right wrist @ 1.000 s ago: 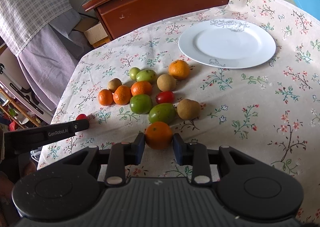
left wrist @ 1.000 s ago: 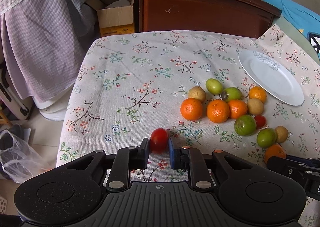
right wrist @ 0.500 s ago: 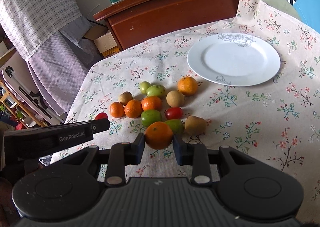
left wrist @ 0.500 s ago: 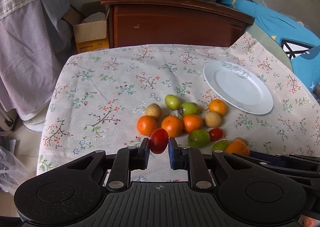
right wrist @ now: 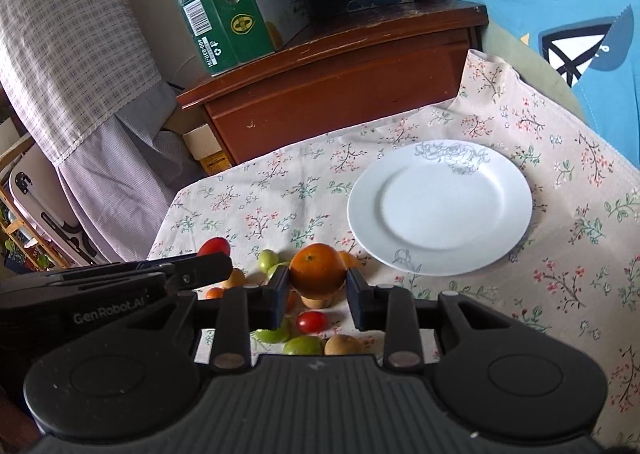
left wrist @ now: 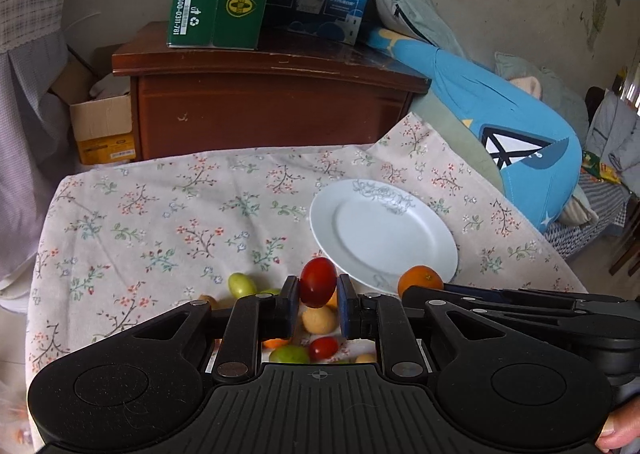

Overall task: Organize fruits
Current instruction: 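Carry both fruits onto the white plate and open both tools, then lift both open tools away from the plate back toward the fruit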

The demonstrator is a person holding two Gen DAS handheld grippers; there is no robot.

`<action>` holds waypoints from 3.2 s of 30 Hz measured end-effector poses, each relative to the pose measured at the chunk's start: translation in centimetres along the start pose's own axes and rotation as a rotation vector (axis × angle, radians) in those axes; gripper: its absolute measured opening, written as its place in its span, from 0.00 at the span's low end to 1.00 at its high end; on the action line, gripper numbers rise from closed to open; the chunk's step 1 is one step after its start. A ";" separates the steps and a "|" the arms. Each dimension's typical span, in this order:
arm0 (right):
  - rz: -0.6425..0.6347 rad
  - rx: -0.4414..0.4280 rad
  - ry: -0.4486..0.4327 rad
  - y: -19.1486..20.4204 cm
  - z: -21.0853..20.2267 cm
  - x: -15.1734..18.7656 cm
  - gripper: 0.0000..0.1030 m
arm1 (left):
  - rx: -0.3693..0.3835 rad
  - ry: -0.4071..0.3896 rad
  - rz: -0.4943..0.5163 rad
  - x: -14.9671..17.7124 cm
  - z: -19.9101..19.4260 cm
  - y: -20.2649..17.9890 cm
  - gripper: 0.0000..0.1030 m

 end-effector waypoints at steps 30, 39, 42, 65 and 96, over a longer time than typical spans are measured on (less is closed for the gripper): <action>0.208 0.179 0.078 -10.9 7.7 -1.2 0.33 | 0.111 0.130 0.043 0.5 13.8 -4.1 0.17; 0.267 0.290 0.001 -15.3 7.3 -3.4 0.40 | -0.018 0.137 0.060 1.1 14.3 -1.5 0.30; 0.259 0.358 -0.018 -17.0 7.6 -3.7 0.44 | -0.038 0.148 0.061 1.7 14.6 -0.8 0.32; -0.019 0.311 0.045 -13.3 11.2 -1.8 0.46 | -0.182 0.155 0.069 2.9 12.2 3.3 0.56; 0.063 0.079 0.055 -4.9 2.8 2.2 0.46 | -0.304 0.117 -0.049 3.5 1.2 5.9 0.79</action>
Point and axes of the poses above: each gripper's, at about its wrist camera, not at the fingertips, and z roughly the way its jaws point, y to its left, x to its underside, the point moved 9 cm from there along z, roughly the way its jaws point, and after that the axes turned 8 degrees about -y, right-handed, at the moved point
